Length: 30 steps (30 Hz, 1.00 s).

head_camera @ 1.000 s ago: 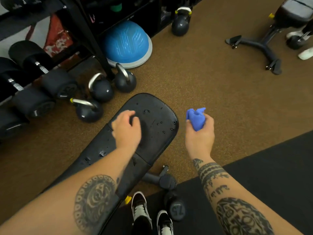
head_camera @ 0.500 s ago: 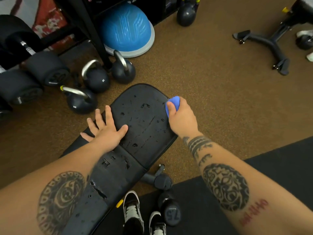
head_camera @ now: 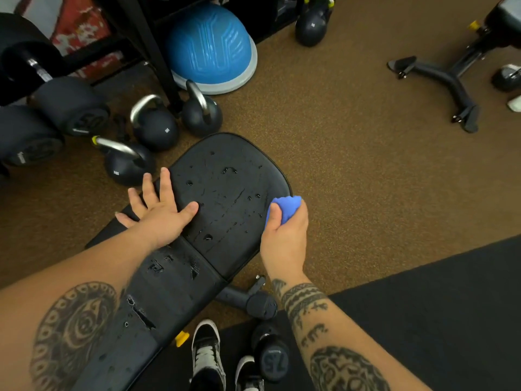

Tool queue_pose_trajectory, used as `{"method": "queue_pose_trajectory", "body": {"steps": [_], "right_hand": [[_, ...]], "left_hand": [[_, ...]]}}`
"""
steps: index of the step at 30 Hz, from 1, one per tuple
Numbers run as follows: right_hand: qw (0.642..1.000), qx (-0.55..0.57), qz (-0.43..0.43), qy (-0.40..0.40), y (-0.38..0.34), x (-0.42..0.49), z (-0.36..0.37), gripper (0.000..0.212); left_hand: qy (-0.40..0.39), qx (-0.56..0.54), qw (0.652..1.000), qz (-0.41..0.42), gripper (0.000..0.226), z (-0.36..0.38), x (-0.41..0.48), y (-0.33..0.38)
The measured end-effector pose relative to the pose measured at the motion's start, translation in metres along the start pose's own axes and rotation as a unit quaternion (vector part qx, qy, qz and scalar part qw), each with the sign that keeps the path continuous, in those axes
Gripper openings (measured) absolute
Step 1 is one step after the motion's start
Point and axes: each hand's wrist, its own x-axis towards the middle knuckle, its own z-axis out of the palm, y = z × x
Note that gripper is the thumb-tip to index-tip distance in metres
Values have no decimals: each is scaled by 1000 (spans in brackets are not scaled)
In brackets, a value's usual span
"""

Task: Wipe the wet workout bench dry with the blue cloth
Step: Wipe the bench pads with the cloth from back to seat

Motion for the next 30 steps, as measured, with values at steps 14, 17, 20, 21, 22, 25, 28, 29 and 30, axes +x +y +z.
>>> {"method": "queue_pose_trajectory", "body": {"steps": [14, 17, 20, 21, 22, 25, 28, 29, 30], "right_hand": [[893, -356, -261, -84, -116, 119, 72, 49], [845, -427, -306, -97, -138, 117, 101, 51], [755, -495, -398, -162, -153, 96, 128, 51], [731, -503, -419, -192, -153, 88, 134, 50], [716, -503, -436, -210, -149, 83, 136, 49], [749, -434, -454, -211, -135, 87, 120, 45], [814, -361, -422, -170, -121, 98, 94, 42], [835, -347, -400, -152, -119, 101, 86, 42], [857, -334, -368, -136, -117, 103, 78, 41]], "left_hand": [[16, -13, 1000, 16, 93, 5, 4, -4], [20, -16, 1000, 15, 92, 7, 6, -5], [30, -17, 999, 21, 93, 9, 7, -6], [32, -20, 999, 20, 94, 9, 7, -7], [32, -22, 999, 18, 94, 8, 7, -7], [24, -38, 999, 17, 96, 4, 5, -7], [21, -51, 998, 23, 99, 2, 3, -7], [20, -54, 998, 23, 99, 2, 3, -7], [18, -54, 998, 24, 99, 2, 3, -7]]}}
